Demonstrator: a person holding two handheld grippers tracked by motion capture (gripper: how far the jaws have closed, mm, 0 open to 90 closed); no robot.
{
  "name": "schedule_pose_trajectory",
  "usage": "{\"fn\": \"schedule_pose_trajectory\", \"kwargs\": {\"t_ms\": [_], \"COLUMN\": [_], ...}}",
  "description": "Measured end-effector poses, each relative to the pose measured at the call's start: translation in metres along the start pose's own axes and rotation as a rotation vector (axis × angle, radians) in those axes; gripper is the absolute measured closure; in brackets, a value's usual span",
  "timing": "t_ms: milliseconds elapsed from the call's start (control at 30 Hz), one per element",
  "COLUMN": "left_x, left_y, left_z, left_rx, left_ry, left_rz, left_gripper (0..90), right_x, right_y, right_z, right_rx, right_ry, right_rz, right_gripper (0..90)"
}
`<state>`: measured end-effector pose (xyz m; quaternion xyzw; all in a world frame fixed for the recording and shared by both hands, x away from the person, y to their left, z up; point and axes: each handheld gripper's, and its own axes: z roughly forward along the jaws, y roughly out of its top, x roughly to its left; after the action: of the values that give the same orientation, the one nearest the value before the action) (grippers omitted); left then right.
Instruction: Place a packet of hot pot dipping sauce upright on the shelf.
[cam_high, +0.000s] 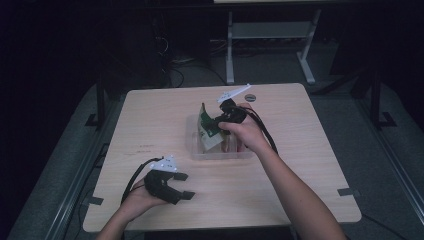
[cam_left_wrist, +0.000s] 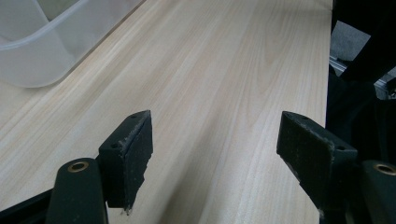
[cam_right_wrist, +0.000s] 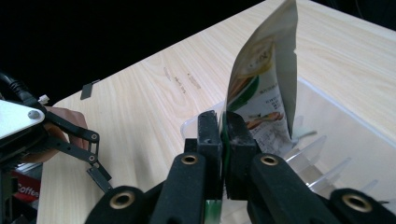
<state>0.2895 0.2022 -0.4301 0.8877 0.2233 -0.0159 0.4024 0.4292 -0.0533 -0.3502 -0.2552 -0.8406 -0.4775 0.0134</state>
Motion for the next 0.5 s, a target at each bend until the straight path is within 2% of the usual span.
{"fn": "schedule_pose_trajectory", "kwargs": {"t_ms": [200,367,500], "left_x": [0.0,0.0,0.0], "left_y": [0.0,0.001,0.001], "left_z": [0.0,0.001,0.002], "left_rx": [-0.002,-0.003,-0.004], "left_ry": [-0.001,-0.001,-0.001], "left_rz": [0.001,0.003,0.004], "left_gripper": [26.3,26.2,26.2], "right_x": [0.001,0.002,0.004], "right_y": [0.001,0.001,0.001], "right_z": [-0.007,-0.013,-0.017], "right_rx": [-0.013,-0.004,0.006], "right_ry": [-0.019,-0.041,-0.048], "right_rz": [-0.012,-0.023,-0.019], "right_gripper": [81.0,77.8,69.4]}}
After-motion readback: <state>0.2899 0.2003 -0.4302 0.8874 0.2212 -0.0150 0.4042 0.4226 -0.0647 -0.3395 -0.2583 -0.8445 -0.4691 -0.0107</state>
